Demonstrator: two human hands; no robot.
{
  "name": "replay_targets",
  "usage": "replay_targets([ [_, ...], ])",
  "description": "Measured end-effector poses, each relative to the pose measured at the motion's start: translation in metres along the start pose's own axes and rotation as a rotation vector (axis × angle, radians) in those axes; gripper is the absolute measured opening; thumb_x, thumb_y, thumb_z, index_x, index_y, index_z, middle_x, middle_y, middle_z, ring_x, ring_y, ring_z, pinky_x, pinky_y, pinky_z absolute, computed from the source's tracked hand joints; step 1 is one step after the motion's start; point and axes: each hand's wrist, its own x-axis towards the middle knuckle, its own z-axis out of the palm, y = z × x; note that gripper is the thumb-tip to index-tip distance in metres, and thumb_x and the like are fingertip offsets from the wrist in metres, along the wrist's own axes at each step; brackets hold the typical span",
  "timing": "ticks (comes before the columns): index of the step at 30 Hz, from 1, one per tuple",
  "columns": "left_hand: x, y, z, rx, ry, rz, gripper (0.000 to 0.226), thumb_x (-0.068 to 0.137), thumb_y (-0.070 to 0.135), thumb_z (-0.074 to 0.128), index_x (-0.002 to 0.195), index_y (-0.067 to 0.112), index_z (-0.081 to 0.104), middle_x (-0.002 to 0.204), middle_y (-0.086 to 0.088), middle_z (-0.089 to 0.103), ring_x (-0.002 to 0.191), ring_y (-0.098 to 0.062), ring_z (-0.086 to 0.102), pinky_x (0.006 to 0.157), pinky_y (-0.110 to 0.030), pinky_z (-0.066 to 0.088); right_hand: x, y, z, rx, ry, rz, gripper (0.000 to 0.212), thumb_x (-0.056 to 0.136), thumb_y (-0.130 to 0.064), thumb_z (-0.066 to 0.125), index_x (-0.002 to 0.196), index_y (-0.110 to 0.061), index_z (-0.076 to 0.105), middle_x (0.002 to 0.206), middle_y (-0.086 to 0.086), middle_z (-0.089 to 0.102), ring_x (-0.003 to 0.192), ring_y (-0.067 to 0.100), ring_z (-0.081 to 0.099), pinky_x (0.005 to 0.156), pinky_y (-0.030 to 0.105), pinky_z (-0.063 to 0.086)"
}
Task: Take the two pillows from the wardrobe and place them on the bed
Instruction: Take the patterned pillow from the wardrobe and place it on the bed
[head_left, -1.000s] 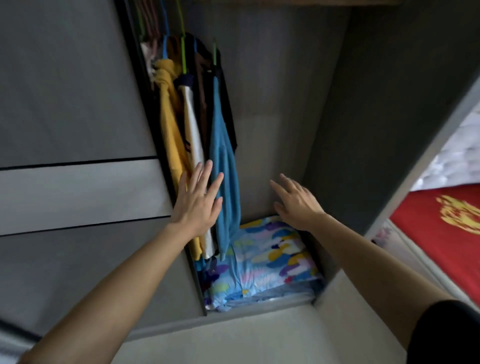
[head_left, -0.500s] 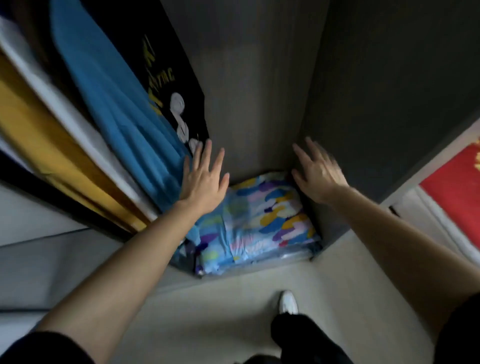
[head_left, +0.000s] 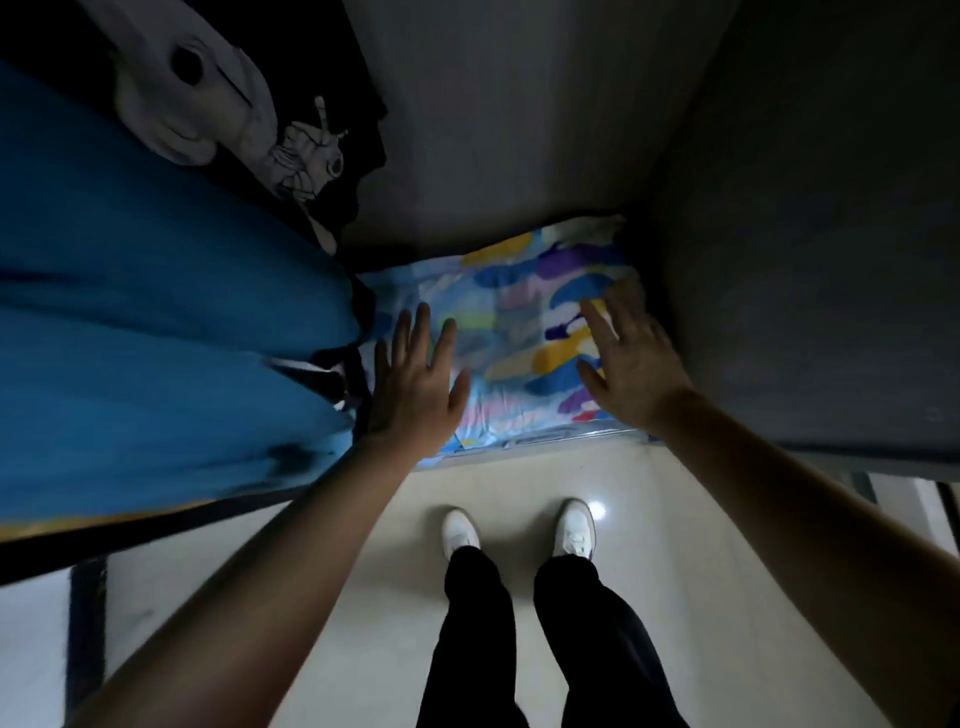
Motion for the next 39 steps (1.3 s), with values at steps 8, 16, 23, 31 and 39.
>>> replay_targets([
  [8, 0.018, -0.026, 0.196, 0.023, -0.144, -0.080, 0.063, 0.094, 0.036, 0.047, 0.150, 0.014, 0.026, 0.159, -0.019, 0.017, 0.146, -0.039, 0.018, 0.111, -0.058, 0.026, 0.018, 0.038, 0.188, 0.051, 0.041, 0.045, 0.073, 0.094, -0.034, 0.057, 0.154, -0.008, 0.025, 0.159, 0.025, 0.022, 0.145, 0.042, 0.026, 0.114, 0.054, 0.029],
  [16, -0.001, -0.041, 0.387, 0.109, -0.231, -0.051, 0.098, 0.078, 0.047, 0.062, 0.154, 0.017, 0.008, 0.161, -0.020, -0.002, 0.147, -0.041, 0.002, 0.112, -0.066, 0.015, 0.011, 0.072, 0.387, -0.080, -0.013, 0.023, 0.097, 0.077, -0.028, 0.076, 0.155, -0.011, 0.022, 0.161, 0.027, 0.008, 0.149, 0.042, 0.005, 0.119, 0.056, 0.009],
  [23, 0.039, -0.048, 0.463, 0.200, -0.116, -0.048, 0.106, 0.074, 0.048, 0.067, 0.154, 0.027, 0.001, 0.161, -0.019, 0.002, 0.146, -0.046, 0.003, 0.106, -0.075, 0.013, 0.048, 0.119, 0.453, -0.288, 0.281, -0.053, 0.077, 0.087, -0.033, 0.070, 0.152, -0.014, 0.034, 0.155, 0.029, 0.028, 0.146, 0.042, 0.024, 0.119, 0.055, 0.018],
  [31, 0.044, -0.051, 0.423, 0.183, -0.126, -0.035, 0.096, 0.073, 0.019, 0.069, 0.152, 0.023, 0.014, 0.159, -0.016, 0.022, 0.144, -0.040, 0.021, 0.107, -0.071, 0.021, 0.046, 0.101, 0.417, -0.192, 0.349, -0.048, 0.055, 0.099, -0.001, 0.048, 0.150, -0.019, 0.040, 0.153, 0.019, 0.039, 0.143, 0.034, 0.035, 0.114, 0.051, 0.033],
  [39, 0.042, -0.039, 0.296, 0.202, -0.138, -0.071, 0.092, 0.079, 0.030, 0.065, 0.153, 0.013, 0.013, 0.158, -0.018, 0.023, 0.141, -0.040, 0.027, 0.106, -0.064, 0.029, 0.052, 0.047, 0.285, -0.115, 0.215, 0.012, 0.062, 0.088, 0.002, 0.055, 0.146, -0.015, 0.046, 0.143, 0.017, 0.053, 0.127, 0.036, 0.055, 0.101, 0.048, 0.048],
])
